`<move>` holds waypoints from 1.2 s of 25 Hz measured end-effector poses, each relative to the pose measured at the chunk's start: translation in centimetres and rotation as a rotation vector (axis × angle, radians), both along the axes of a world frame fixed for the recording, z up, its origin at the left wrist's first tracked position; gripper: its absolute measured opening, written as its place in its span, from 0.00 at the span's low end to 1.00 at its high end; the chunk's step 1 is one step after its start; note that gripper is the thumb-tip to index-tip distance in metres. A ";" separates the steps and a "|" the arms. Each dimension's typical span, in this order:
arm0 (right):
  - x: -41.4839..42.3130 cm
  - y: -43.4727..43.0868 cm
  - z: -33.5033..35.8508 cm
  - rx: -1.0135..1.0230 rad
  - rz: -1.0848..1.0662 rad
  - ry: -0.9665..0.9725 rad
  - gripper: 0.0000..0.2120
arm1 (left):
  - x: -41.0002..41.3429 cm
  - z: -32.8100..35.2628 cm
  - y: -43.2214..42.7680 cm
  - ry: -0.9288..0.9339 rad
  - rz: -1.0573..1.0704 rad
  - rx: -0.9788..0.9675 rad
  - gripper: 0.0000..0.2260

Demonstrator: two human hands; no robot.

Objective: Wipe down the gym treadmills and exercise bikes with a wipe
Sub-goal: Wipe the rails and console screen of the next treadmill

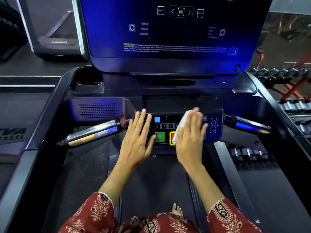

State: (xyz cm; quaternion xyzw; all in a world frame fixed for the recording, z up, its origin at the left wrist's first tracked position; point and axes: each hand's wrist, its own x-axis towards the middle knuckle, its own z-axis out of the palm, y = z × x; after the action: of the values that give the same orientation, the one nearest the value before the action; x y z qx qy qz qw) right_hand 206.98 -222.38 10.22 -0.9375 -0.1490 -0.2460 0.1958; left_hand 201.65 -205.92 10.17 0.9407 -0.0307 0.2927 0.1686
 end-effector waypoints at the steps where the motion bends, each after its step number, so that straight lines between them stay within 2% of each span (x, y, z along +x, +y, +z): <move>1: -0.3 -0.2 -0.3 -0.072 0.158 -0.035 0.24 | 0.3 0.0 -0.6 0.004 -0.013 0.004 0.27; 3: 0.2 -1.7 -0.7 -0.172 0.377 -0.108 0.23 | 0.7 0.0 -1.8 0.010 -0.036 0.024 0.26; 7: 0.7 -4.3 -0.7 0.025 0.153 -0.004 0.23 | 1.3 0.2 -4.2 0.020 -0.013 0.014 0.27; 10: 1.1 -6.7 -1.3 -0.109 0.312 -0.075 0.24 | 1.8 0.4 -5.4 0.024 -0.015 0.021 0.27; 11: 1.7 -7.5 -1.3 -0.084 0.284 -0.060 0.24 | 2.0 0.5 -5.7 0.024 -0.022 0.029 0.27; 14: 2.9 -7.3 -0.1 0.146 0.099 0.075 0.25 | 2.6 1.0 -6.8 0.022 -0.035 0.044 0.27; 17: 4.0 -7.0 0.5 -0.035 0.248 -0.052 0.24 | 3.4 1.1 -8.1 0.024 -0.025 0.061 0.28; 18: 4.9 -7.7 0.6 -0.026 0.214 -0.062 0.24 | 3.7 1.1 -8.5 0.026 -0.018 0.066 0.28; 20: 5.7 -9.0 0.9 0.164 0.042 0.039 0.25 | 4.2 1.4 -9.2 0.026 -0.011 0.068 0.28; 21: 5.5 -9.4 0.8 0.200 0.025 0.070 0.25 | 4.3 1.5 -9.5 0.023 -0.014 0.067 0.28; 25: 3.1 -11.1 -1.6 -0.021 0.274 -0.042 0.25 | 4.9 1.3 -10.9 0.019 -0.033 0.067 0.27; 30: 4.6 -9.0 0.6 0.247 0.081 0.106 0.25 | 4.6 0.9 -11.2 0.016 -0.034 0.081 0.26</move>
State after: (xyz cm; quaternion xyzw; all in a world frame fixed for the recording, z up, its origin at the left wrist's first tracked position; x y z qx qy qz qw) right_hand 211.62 -231.43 10.79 -0.9112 -0.1446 -0.2044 0.3272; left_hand 206.23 -217.08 11.09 0.9484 -0.0570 0.2809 0.1355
